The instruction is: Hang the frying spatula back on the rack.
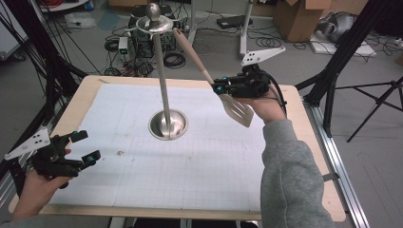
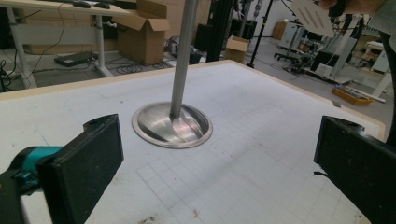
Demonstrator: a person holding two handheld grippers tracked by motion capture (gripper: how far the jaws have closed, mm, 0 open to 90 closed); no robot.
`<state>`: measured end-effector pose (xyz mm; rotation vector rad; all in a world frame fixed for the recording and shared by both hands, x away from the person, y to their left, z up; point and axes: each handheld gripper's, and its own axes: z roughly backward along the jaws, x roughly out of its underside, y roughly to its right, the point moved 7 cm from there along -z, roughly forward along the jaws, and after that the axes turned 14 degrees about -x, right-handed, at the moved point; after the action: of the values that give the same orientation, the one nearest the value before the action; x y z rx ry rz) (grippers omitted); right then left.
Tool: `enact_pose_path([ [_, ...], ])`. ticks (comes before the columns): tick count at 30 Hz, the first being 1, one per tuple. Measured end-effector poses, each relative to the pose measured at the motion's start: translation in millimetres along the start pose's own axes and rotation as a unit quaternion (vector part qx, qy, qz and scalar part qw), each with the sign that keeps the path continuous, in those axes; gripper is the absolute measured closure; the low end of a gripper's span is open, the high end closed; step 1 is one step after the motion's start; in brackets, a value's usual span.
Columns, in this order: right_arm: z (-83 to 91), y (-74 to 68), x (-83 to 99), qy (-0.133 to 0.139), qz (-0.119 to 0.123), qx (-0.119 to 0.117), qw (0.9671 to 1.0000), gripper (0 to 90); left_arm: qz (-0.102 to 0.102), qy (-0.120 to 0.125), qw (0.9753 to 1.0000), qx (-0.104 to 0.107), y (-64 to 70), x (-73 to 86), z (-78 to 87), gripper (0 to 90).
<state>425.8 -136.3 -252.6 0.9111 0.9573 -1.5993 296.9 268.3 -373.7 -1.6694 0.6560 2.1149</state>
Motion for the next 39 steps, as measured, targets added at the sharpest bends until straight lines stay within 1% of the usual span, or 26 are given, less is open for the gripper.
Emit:
enact_pose_path([
  [10, -9.0, 2.5, 1.4, -0.007, 0.0, -0.002, 1.0, 77.5, -0.002, 0.001, 1.0, 0.001, 0.7, -0.8, 1.9, 1.8],
  [17, -17.8, 5.9, 2.0, -0.011, -0.001, -0.003, 0.9999, 77.4, -0.001, 0.001, 1.0, -0.007, -0.7, 0.4, 7.0, 1.8],
  [19, -20.0, 6.6, 2.2, -0.013, -0.002, 0.0, 0.9999, 77.5, 0.0, 0.003, 1.0, -0.008, -0.9, 0.1, 8.5, 1.8],
  [22, -23.0, 7.6, 2.2, -0.013, 0.001, -0.002, 0.9999, 77.5, -0.001, 0.003, 0.9999, -0.01, -1.0, 0.4, 10.4, 1.8],
  [25, -25.1, 8.2, 2.5, -0.014, -0.003, -0.003, 0.9999, 77.5, -0.001, 0.001, 0.9999, -0.011, -1.4, 1.4, 11.6, 1.8],
  [26, -25.9, 8.7, 2.5, -0.014, 0.0, -0.004, 0.9999, 77.5, 0.001, 0.002, 0.9999, -0.011, -1.3, 1.5, 11.9, 1.8],
  [39, -37.8, 11.8, 4.1, -0.019, -0.005, -0.005, 0.9998, 77.6, 0.001, 0.005, 0.9999, -0.016, -2.4, 1.5, 16.3, 1.8],
])
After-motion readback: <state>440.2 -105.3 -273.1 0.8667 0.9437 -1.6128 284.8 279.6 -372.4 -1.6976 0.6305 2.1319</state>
